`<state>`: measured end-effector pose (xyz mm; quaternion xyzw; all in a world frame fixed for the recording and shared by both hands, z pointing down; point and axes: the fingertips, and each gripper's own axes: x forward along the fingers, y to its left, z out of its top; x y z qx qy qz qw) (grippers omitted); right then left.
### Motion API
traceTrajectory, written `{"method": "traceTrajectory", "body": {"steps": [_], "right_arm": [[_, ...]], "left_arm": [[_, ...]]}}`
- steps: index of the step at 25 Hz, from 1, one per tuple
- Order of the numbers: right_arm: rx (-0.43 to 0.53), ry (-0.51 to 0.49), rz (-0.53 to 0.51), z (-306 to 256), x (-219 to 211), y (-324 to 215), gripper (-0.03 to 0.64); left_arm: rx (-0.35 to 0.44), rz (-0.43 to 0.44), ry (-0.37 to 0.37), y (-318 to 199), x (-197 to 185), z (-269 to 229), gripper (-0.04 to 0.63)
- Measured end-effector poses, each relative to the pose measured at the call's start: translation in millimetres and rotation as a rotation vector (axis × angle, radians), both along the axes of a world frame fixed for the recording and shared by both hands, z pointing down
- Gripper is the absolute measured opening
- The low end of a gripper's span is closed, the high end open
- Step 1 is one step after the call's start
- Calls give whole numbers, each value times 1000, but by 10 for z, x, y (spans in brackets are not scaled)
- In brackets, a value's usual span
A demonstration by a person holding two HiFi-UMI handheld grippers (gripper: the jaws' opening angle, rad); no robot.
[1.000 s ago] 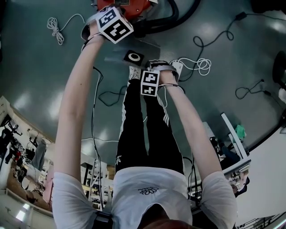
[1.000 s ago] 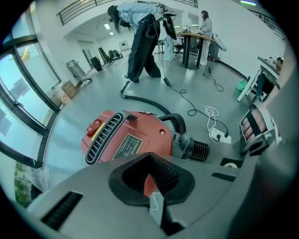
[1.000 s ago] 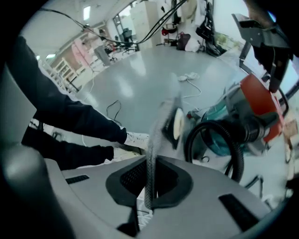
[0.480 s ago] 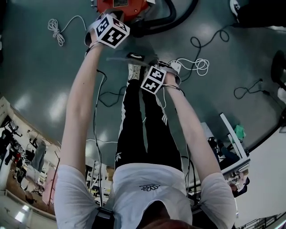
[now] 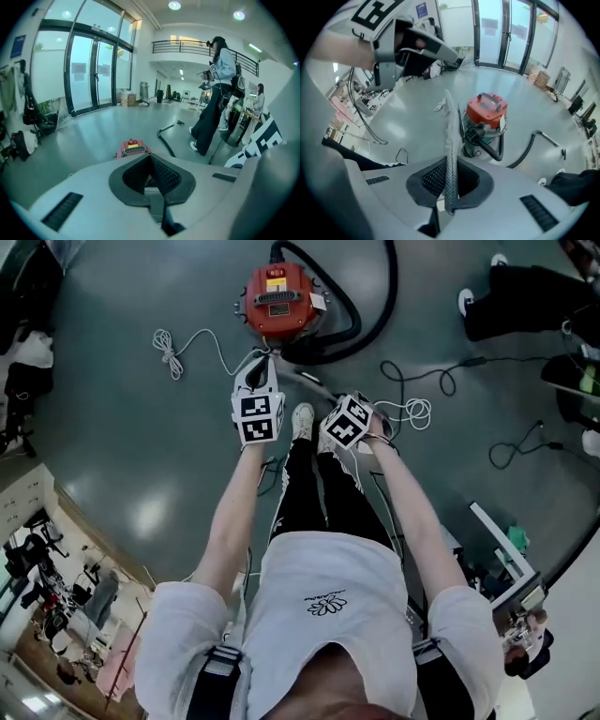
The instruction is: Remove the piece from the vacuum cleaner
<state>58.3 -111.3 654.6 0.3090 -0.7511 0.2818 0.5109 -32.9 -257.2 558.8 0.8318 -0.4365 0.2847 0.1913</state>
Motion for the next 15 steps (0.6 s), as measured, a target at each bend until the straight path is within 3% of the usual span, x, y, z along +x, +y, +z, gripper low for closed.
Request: {"method": "traceTrajectory", "body": {"steps": [3,6,10,15], "right_arm": [[157,-33,107,-693,168,-506,22],[319,-53,185,-1471,344,-732,23],[511,-46,142,-2450,351,-985,23],[763,-20,174,-3601,403,-1489,23]], "left_arm": [[79,-46,77,-219,102,-634,0],[187,-35,142,-222,236,-1366,0],[346,-6,192,-235,223,-2248,0],[533,-18,282,-524,103,-3229,0]]}}
